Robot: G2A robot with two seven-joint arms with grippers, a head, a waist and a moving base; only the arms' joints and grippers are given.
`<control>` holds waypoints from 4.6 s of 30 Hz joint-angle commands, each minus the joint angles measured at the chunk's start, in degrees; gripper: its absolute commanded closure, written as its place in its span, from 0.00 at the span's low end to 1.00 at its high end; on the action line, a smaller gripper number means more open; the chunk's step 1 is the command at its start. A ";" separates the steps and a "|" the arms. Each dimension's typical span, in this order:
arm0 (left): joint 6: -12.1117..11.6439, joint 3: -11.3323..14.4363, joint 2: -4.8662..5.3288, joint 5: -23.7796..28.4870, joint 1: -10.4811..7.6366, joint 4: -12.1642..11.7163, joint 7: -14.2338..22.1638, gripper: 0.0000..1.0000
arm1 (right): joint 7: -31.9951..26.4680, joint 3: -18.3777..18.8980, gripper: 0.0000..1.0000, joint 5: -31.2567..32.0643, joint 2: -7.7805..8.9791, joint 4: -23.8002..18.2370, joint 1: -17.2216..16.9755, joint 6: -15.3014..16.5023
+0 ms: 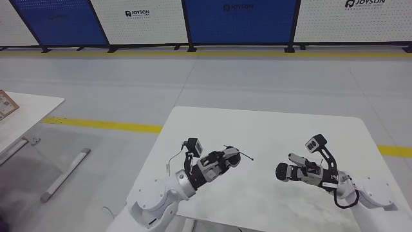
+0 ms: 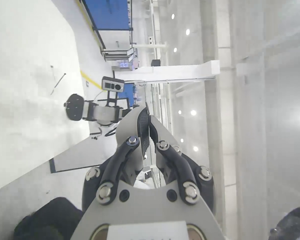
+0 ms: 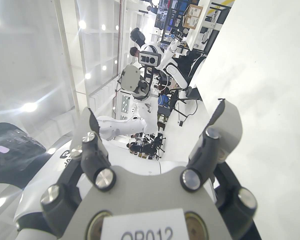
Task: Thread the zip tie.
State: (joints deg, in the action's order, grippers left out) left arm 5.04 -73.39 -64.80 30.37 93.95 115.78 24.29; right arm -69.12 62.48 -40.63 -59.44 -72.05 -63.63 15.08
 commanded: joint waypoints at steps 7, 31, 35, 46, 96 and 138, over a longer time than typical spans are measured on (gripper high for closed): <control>0.20 0.17 0.06 -0.60 0.25 0.36 -0.14 1.00 | 0.00 0.00 0.00 0.00 0.00 0.00 0.00 0.00; 7.60 4.25 0.90 -20.44 0.11 -2.77 -3.29 1.00 | 0.00 0.00 0.00 0.00 0.00 0.00 0.00 0.00; 7.60 4.25 0.90 -20.44 0.11 -2.77 -3.29 1.00 | 0.00 0.00 0.00 0.00 0.00 0.00 0.00 0.00; 3.09 3.54 0.37 -14.65 -0.37 -2.03 -7.78 1.00 | 0.00 0.00 0.00 0.00 0.00 0.00 0.00 0.00; -15.42 1.67 -1.30 -11.02 1.35 4.12 -17.26 1.00 | 0.00 0.00 0.00 0.00 0.00 0.00 0.00 0.00; -20.87 2.57 -1.25 -16.89 3.42 4.55 -14.67 1.00 | 0.00 0.00 0.00 0.00 0.00 0.00 0.00 0.00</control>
State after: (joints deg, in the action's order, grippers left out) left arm -16.66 -70.81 -66.08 14.06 97.31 120.39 9.36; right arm -69.12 62.48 -40.63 -59.44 -72.04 -63.63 15.08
